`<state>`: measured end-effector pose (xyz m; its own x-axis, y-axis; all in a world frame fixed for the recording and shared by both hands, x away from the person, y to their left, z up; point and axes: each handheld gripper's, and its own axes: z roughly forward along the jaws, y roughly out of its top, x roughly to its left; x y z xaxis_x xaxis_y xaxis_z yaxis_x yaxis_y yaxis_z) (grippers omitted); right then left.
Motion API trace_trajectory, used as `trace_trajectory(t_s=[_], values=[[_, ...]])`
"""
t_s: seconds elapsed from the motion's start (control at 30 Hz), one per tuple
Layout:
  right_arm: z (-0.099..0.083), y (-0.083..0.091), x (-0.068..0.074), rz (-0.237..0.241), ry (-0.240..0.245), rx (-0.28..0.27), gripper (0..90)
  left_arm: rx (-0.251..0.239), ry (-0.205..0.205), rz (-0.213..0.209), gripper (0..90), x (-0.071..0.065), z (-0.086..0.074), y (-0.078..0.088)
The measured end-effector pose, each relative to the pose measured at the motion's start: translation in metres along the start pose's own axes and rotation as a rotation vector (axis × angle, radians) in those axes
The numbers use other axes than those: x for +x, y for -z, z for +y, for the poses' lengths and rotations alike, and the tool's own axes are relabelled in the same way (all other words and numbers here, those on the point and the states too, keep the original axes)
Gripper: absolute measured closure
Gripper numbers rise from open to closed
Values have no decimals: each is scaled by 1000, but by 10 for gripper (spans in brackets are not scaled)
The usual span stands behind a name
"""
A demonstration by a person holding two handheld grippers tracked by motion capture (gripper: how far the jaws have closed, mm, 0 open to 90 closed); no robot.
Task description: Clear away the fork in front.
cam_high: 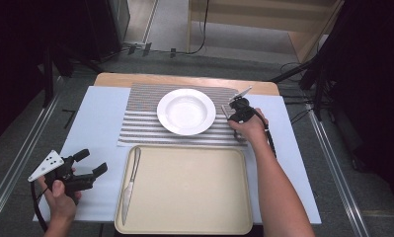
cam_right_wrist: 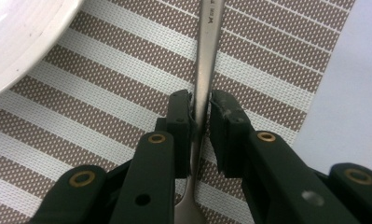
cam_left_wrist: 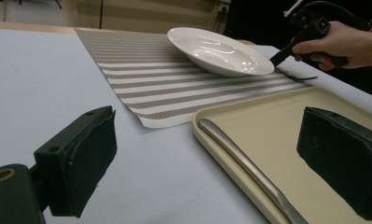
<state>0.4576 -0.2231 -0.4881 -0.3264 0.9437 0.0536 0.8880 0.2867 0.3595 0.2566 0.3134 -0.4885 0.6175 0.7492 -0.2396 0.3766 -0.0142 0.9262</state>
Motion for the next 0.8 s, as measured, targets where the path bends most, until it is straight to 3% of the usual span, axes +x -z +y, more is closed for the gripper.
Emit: trace_trajectory(t_s=[0.07,0.2,0.4,0.53,0.67,0.8], values=[[0,0,-2,9,-15,0,773,7,8,14,131,0,0,0],[3,0,0,-3,-6,16,791,0,14,-4,126,1,0,1],[3,0,-1,-5,-41,15,823,9,19,-2,128,1,0,0],[1,0,3,-27,-12,5,826,5,17,1,129,1,0,0],[-3,1,-1,20,-30,-16,826,0,21,2,129,2,0,1],[-9,5,-4,32,-33,-44,827,1,18,5,129,1,0,1]])
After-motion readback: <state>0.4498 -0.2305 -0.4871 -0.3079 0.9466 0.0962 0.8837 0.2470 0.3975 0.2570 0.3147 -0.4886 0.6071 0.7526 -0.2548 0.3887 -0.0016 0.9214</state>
